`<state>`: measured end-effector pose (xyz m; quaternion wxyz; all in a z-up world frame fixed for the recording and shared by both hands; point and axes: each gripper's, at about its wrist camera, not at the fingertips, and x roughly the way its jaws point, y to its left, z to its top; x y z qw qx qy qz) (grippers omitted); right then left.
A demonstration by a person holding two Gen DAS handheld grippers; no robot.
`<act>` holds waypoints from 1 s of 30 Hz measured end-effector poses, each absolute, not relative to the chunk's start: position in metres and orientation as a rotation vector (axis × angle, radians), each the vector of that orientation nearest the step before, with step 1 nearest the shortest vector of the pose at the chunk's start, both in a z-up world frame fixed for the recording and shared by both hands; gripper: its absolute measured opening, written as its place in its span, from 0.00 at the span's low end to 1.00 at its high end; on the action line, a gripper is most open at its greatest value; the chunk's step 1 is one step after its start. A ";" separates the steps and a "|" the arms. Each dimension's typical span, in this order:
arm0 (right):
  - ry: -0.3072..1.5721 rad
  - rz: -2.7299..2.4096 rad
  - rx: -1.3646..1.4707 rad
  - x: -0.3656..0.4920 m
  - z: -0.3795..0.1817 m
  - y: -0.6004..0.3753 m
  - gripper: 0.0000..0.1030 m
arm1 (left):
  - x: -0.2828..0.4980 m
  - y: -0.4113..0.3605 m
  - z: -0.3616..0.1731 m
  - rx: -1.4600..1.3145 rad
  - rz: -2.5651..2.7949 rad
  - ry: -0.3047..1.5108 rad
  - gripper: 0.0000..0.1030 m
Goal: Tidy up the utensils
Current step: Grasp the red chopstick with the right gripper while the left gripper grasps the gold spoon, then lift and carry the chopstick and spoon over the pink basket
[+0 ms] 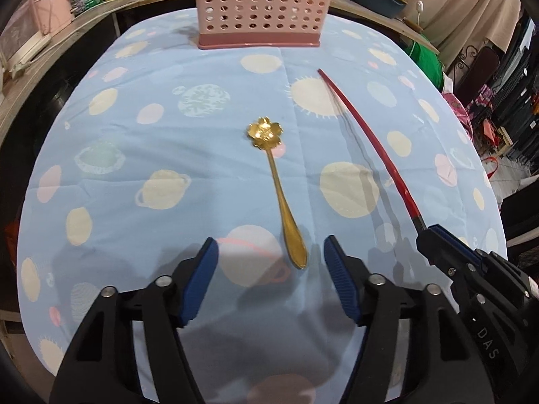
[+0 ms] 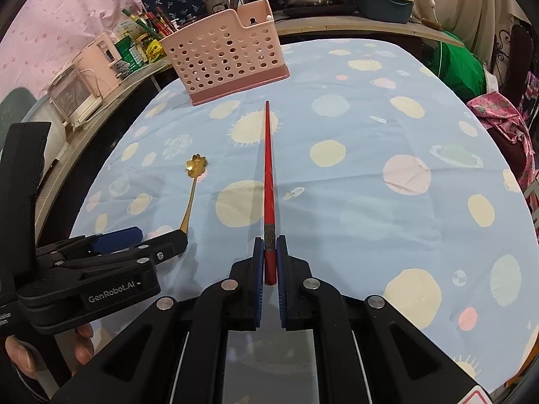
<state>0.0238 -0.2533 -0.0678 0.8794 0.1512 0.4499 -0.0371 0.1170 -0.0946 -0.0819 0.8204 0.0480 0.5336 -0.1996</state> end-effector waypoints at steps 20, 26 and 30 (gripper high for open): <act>0.890 -0.045 0.323 0.020 -0.046 -0.254 0.07 | 0.105 -0.093 -0.044 0.120 -0.457 1.051 0.10; 0.803 -0.034 0.313 0.020 -0.010 -0.253 0.07 | 0.109 -0.083 -0.006 0.078 -0.451 0.978 0.01; 0.742 -0.038 0.313 0.024 0.015 -0.257 0.07 | 0.118 -0.080 0.015 0.053 -0.448 0.941 0.01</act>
